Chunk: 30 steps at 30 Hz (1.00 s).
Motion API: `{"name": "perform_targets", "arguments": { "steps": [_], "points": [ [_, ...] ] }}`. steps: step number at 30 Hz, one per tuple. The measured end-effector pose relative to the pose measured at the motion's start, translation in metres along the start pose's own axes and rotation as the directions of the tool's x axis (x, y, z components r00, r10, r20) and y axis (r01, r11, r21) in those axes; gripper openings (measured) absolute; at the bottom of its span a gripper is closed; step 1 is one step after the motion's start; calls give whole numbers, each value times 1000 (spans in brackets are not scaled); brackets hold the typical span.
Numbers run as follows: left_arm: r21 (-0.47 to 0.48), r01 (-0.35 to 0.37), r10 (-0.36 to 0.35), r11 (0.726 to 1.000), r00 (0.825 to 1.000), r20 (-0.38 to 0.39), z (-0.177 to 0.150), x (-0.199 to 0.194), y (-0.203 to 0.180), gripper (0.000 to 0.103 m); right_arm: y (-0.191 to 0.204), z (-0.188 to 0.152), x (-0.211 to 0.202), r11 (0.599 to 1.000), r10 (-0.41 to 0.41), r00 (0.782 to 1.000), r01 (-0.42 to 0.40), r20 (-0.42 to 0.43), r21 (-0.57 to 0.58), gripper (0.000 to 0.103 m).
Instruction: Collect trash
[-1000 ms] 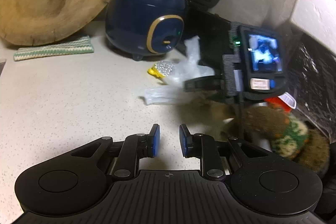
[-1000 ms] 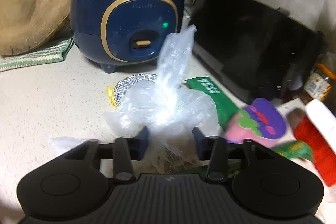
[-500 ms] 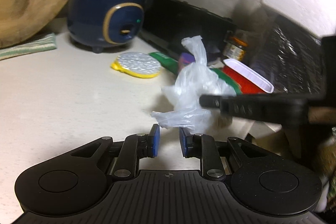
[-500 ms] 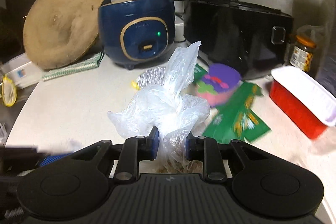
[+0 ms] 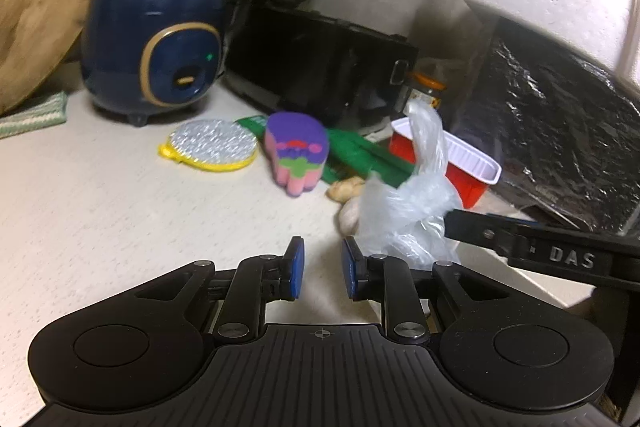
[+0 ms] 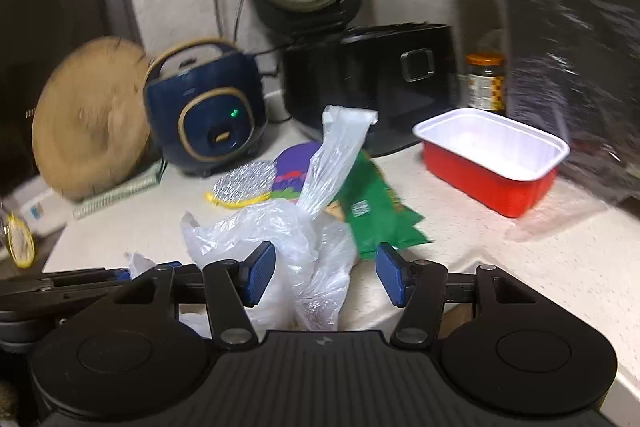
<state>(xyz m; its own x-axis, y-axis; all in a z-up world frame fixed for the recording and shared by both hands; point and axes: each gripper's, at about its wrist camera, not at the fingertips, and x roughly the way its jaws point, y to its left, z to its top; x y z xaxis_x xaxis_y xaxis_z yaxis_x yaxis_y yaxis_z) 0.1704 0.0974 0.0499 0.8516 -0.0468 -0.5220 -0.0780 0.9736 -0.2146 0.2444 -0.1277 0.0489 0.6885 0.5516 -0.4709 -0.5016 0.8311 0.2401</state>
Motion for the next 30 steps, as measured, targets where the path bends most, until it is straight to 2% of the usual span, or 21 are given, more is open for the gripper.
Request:
{"name": "perform_targets", "arguments": {
  "steps": [3, 7, 13, 17, 20, 23, 24, 27, 30],
  "points": [
    [31, -4, 4, 999, 1000, 12, 1, 0, -9, 23, -8, -5, -7, 998, -60, 997, 60, 41, -6, 56],
    [53, -19, 17, 998, 999, 39, 3, -3, -13, 23, -17, -12, -5, 991, -132, 990, 133, 53, -30, 57],
    [39, -23, 20, 999, 998, 65, 7, -11, -8, 23, -33, -23, 16, 983, -185, 983, 185, 4, -1, 58],
    [37, -18, 16, 999, 999, 51, 6, -11, -6, 23, -42, -31, 26, 971, -238, 971, 238, -16, -1, 58],
    [41, -13, 12, 999, 999, 34, 4, -8, -5, 23, -48, -33, 22, 971, -237, 972, 237, -7, 22, 58],
    [26, -11, 10, 1000, 1000, 23, 3, -4, -4, 23, -48, -30, 5, 979, -201, 978, 199, 47, 44, 62],
    [17, -3, 3, 1000, 1000, 21, 3, -3, -3, 23, -46, -29, -1, 981, -192, 979, 189, 72, 43, 65],
    [7, 49, -49, 999, 998, 34, 1, -4, -5, 23, -38, -26, -15, 984, -179, 976, 178, 125, 22, 66],
    [73, 135, -141, 988, 986, 84, -1, -11, -17, 23, -38, -24, -19, 979, -204, 967, 202, 152, 30, 66]
  ]
}}
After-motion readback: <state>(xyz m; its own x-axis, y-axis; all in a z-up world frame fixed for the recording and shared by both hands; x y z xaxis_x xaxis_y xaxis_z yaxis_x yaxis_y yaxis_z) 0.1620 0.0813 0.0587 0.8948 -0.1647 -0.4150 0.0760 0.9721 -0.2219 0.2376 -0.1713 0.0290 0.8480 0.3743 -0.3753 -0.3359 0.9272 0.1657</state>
